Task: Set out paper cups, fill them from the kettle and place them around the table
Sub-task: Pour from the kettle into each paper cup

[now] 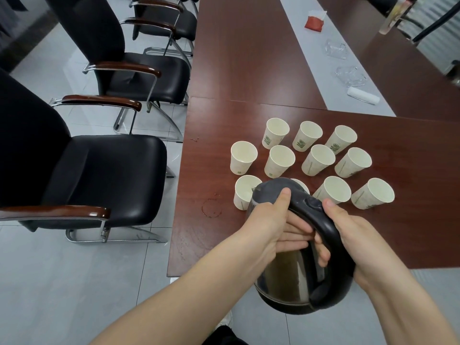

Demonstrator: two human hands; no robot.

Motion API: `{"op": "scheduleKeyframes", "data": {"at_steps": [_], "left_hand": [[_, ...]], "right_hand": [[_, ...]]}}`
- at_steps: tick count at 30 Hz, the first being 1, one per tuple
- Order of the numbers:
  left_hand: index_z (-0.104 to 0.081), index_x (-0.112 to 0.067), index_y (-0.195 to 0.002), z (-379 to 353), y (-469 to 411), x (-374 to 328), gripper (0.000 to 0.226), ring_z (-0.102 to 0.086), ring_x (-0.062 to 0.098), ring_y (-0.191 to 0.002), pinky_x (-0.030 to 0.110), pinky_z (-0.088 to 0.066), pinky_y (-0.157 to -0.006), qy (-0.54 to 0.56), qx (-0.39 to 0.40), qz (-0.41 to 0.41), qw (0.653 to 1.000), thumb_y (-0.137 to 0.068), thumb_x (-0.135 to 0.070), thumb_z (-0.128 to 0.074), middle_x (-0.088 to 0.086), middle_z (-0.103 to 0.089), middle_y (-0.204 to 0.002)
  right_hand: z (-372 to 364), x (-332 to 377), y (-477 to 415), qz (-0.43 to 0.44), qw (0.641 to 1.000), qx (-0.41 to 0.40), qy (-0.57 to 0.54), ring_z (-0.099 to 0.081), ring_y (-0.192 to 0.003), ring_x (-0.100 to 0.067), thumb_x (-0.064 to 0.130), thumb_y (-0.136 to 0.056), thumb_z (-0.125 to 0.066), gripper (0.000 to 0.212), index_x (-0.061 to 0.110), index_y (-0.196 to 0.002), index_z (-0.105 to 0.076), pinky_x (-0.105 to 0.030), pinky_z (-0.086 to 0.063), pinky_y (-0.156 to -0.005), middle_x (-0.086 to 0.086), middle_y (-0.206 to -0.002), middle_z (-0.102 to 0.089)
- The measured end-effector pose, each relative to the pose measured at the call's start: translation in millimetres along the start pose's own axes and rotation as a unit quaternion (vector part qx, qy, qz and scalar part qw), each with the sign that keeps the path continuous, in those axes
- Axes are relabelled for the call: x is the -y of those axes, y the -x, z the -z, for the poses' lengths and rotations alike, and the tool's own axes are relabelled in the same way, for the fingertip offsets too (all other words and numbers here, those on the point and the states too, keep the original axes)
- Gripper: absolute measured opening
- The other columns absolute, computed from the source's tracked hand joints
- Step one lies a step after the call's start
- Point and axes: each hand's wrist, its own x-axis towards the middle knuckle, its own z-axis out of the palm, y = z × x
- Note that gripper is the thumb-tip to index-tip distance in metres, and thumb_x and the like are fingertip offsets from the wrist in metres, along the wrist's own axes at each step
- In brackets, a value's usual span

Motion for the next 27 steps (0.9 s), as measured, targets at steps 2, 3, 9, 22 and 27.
{"op": "scheduleKeyframes", "data": {"at_steps": [2,3,9,22,27], "left_hand": [[-0.059,0.002,-0.054,-0.8,-0.2,0.7,0.072,-0.062,0.014,-0.040,0.024,-0.055,-0.049,-0.001,0.000,-0.003,1.000,-0.097,-0.052,-0.037,0.009,-0.061,-0.044],[-0.059,0.001,-0.054,-1.0,-0.4,1.8,0.072,-0.062,0.014,-0.040,0.024,-0.055,-0.049,-0.002,-0.001,-0.005,1.000,-0.098,-0.052,-0.037,0.008,-0.061,-0.044],[-0.061,-0.001,-0.054,-4.6,0.2,11.4,0.071,-0.064,0.013,-0.046,0.024,-0.058,-0.054,-0.017,-0.006,-0.028,0.999,-0.097,-0.052,-0.038,0.006,-0.062,-0.047],[-0.062,-0.003,-0.056,-22.8,9.8,20.2,0.069,-0.063,0.012,-0.050,0.022,-0.058,-0.056,-0.045,0.013,-0.048,0.998,-0.097,-0.051,-0.038,0.005,-0.063,-0.049],[-0.062,-0.002,-0.055,-40.1,15.4,25.5,0.070,-0.062,0.011,-0.047,0.021,-0.057,-0.056,-0.064,0.040,-0.034,0.997,-0.098,-0.051,-0.036,0.005,-0.063,-0.050]], "right_hand": [[-0.2,-0.9,0.4,-0.002,1.000,-0.005,-0.001,-0.044,-0.036,-0.023,0.046,-0.090,-0.045,0.060,0.003,-0.049,-0.052,-0.027,-0.043,-0.045,-0.016,-0.039,-0.046],[-0.6,-2.2,1.2,-0.004,1.000,-0.008,-0.004,-0.044,-0.036,-0.023,0.047,-0.088,-0.047,0.059,0.003,-0.048,-0.052,-0.027,-0.043,-0.045,-0.017,-0.039,-0.045],[-0.8,-15.4,6.4,-0.006,0.998,-0.038,-0.042,-0.041,-0.033,-0.022,0.051,-0.079,-0.049,0.060,0.002,-0.046,-0.052,-0.026,-0.039,-0.037,-0.017,-0.038,-0.043],[18.5,-39.5,16.2,0.059,0.994,-0.030,-0.086,-0.042,-0.032,-0.022,0.081,-0.035,-0.069,0.077,0.005,-0.038,-0.056,-0.017,-0.039,-0.038,-0.016,-0.035,-0.044],[36.8,-45.8,28.1,0.078,0.990,-0.042,-0.110,-0.039,-0.028,-0.020,0.084,-0.025,-0.071,0.083,0.004,-0.039,-0.054,-0.015,-0.036,-0.037,-0.017,-0.033,-0.041]]}}
